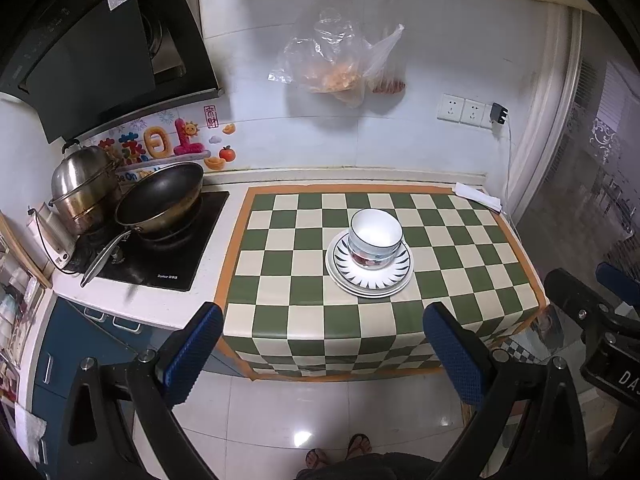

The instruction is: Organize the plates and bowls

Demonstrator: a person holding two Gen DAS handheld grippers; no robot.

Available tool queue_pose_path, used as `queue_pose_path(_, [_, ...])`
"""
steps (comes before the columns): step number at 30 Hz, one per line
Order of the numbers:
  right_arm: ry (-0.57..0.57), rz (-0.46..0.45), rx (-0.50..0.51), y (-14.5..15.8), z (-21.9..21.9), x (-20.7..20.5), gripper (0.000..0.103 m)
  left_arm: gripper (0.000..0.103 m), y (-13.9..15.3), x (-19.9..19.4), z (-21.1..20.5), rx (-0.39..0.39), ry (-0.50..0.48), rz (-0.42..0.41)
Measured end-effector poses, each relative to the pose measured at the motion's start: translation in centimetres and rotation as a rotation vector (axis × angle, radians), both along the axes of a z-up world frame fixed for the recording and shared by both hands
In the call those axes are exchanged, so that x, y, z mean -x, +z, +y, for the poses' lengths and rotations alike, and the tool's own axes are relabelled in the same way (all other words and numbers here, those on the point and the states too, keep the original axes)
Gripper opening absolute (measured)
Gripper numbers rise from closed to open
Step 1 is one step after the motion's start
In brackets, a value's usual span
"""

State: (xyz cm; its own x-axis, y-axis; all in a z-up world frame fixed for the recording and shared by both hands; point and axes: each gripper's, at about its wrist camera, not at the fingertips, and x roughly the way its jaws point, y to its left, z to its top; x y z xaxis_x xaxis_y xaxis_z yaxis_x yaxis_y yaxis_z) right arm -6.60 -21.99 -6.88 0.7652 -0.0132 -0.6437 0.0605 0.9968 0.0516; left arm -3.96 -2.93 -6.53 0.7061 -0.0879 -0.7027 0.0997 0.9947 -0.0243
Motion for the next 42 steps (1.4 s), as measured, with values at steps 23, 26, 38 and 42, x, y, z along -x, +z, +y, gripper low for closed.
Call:
queue_pose_path(23, [-0.013, -0.002, 0.012, -0.1, -0.1, 0.7, 0.101, 0.103, 0.8, 0.8, 0.2, 0.005, 0.007, -0.021])
queue_pose_path(26, [-0.012, 0.0, 0.011, -0.1, -0.1, 0.7, 0.101, 0.103, 0.9, 0.8, 0.2, 0.003, 0.005, -0.022])
queue_pose_path(38, [-0.024, 0.0, 0.004, 0.1, -0.8, 1.2, 0.101, 0.103, 1.1, 1.2, -0.2, 0.005, 0.008, -0.012])
queue_pose_path(42, [-0.027, 0.001, 0.004, 0.1, -0.8, 1.3, 0.101, 0.103, 0.9, 1.2, -0.3, 0.004, 0.012, -0.016])
